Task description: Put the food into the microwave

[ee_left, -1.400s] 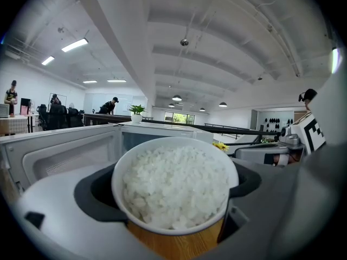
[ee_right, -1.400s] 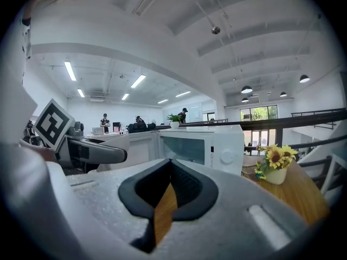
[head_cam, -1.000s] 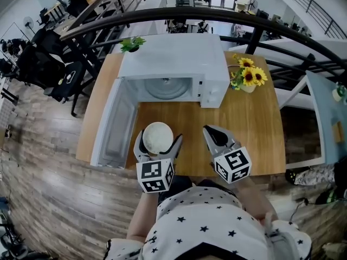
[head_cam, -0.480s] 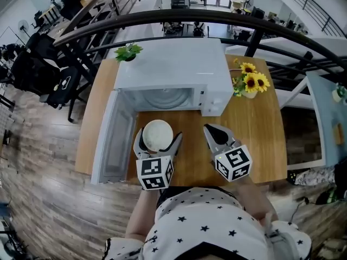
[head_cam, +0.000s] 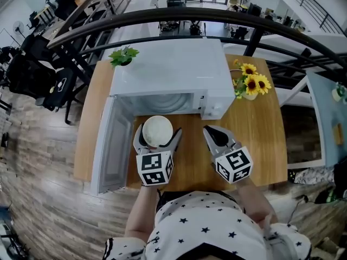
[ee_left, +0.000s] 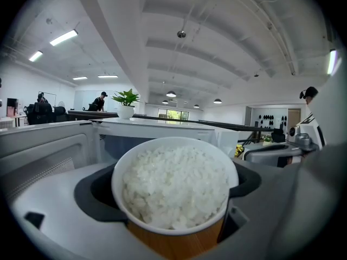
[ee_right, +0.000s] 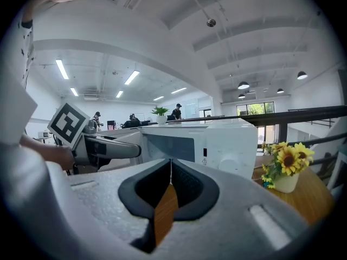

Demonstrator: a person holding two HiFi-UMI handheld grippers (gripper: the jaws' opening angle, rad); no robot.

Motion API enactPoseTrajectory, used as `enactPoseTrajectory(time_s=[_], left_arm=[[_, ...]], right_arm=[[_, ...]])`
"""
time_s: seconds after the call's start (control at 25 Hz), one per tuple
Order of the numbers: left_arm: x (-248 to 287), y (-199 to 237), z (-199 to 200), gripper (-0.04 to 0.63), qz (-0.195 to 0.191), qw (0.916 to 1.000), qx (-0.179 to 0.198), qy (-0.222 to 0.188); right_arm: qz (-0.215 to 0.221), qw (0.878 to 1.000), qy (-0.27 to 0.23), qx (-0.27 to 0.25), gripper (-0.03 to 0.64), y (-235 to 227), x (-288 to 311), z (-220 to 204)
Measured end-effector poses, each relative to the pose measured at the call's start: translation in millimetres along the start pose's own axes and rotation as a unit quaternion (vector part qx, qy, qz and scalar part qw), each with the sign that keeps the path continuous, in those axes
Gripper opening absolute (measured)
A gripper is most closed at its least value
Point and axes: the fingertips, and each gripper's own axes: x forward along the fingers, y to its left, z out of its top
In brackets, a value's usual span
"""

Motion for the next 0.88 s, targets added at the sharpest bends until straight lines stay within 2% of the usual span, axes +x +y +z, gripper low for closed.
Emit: enactPoseTrajectory(time_s=[0.28, 0.88], left_arm=[[23, 8, -2, 0.54, 0.001, 1.0, 0.005, 0.004], [78, 24, -5, 0.54, -0.002, 0.9997, 0.014, 0.02]], right_arm=[[-0.01, 1.0, 0.005, 0.006, 0.006, -11, 11, -4], [-0.001, 1.0, 0.017, 0.0, 0.015, -21, 40, -12]])
